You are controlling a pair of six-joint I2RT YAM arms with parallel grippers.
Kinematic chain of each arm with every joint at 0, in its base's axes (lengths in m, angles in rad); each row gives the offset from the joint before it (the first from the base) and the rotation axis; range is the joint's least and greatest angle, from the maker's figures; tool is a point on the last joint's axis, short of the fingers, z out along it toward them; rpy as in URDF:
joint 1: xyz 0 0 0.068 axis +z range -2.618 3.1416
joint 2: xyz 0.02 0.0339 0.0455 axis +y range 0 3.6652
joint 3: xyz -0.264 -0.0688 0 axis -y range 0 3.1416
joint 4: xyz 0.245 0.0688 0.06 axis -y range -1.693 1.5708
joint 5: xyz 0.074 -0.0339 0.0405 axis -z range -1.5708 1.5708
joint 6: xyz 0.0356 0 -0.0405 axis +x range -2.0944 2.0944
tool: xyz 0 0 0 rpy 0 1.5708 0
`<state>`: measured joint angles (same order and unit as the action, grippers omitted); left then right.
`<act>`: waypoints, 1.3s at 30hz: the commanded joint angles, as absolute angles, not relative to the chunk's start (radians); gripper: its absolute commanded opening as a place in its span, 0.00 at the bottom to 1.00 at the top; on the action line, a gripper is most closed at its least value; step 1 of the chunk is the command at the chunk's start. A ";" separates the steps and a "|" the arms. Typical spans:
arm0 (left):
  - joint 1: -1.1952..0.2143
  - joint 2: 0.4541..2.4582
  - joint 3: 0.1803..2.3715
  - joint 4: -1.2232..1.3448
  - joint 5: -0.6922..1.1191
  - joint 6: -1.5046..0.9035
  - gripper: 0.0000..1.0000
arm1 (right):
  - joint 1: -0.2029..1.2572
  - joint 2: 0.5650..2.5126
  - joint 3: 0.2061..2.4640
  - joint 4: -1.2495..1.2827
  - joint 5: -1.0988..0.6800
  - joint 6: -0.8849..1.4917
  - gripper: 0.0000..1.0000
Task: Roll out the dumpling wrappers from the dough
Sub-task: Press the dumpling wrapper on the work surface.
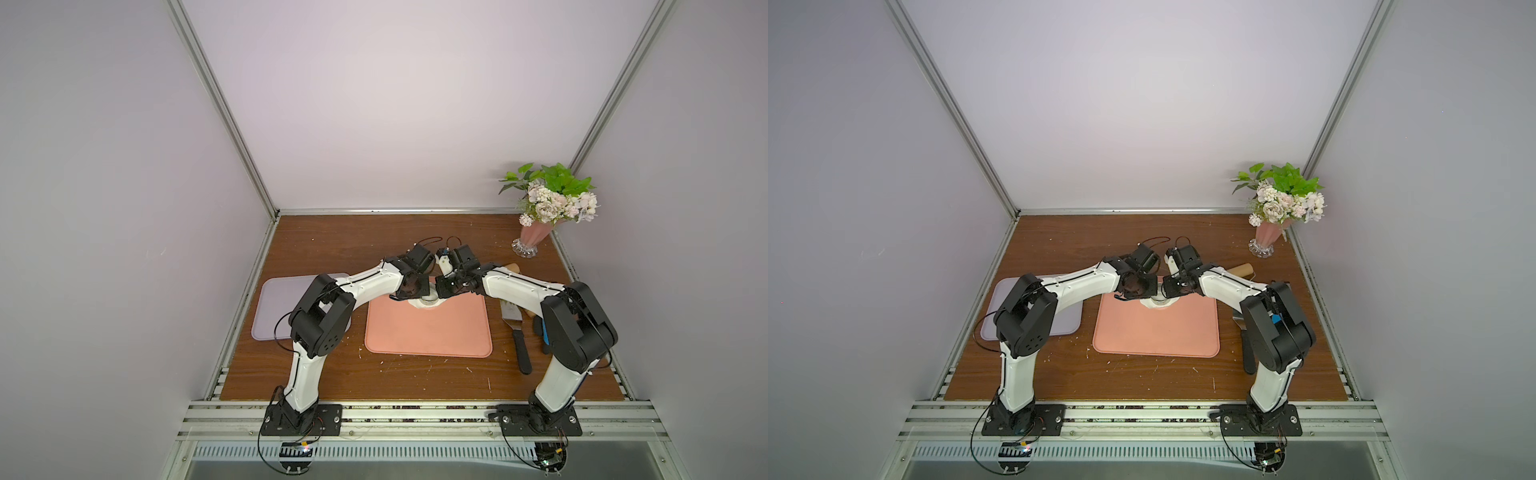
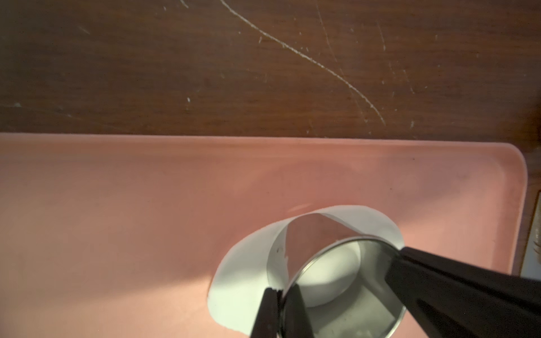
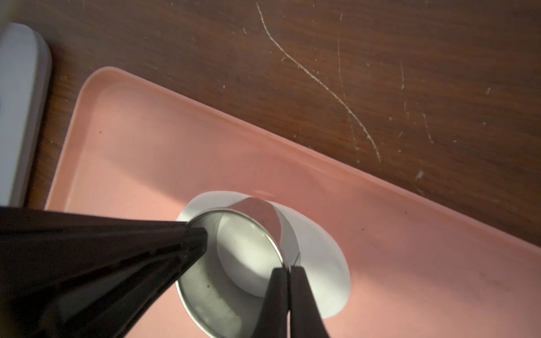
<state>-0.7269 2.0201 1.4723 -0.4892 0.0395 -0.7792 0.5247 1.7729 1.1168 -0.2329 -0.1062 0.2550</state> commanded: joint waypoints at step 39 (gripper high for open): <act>-0.718 2.043 1.326 -0.542 0.034 -0.794 0.00 | 0.489 1.804 0.930 -0.152 -0.075 0.271 0.00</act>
<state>-0.7261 1.9949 1.3895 -0.3946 0.0414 -0.8051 0.5026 1.7512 0.9874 -0.0380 -0.1413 0.2741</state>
